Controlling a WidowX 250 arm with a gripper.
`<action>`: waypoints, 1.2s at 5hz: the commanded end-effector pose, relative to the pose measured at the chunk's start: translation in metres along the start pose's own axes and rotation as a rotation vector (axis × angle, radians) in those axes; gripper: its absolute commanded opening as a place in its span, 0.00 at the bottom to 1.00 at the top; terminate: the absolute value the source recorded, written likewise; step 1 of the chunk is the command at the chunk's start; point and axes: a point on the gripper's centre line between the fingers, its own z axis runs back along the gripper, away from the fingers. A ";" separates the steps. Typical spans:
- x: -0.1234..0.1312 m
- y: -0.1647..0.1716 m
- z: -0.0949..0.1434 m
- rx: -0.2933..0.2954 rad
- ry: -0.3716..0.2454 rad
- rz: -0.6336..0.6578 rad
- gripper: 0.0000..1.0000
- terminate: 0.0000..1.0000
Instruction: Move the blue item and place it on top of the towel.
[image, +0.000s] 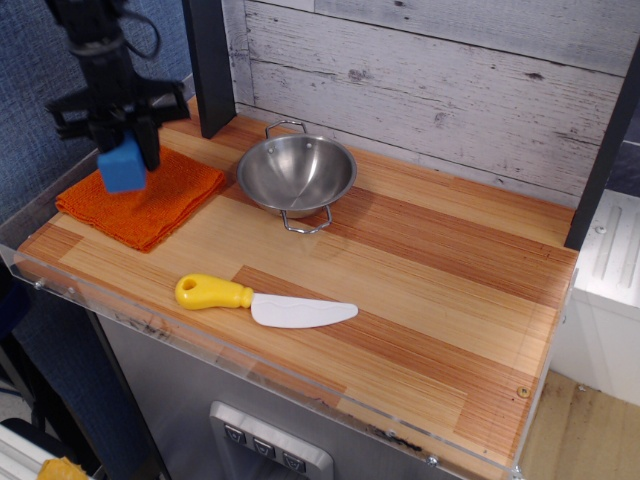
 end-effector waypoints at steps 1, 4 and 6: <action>-0.005 -0.002 -0.009 -0.002 -0.027 0.045 0.00 0.00; -0.004 0.003 -0.005 0.060 -0.020 0.084 1.00 0.00; -0.008 0.003 0.007 0.036 -0.035 0.086 1.00 0.00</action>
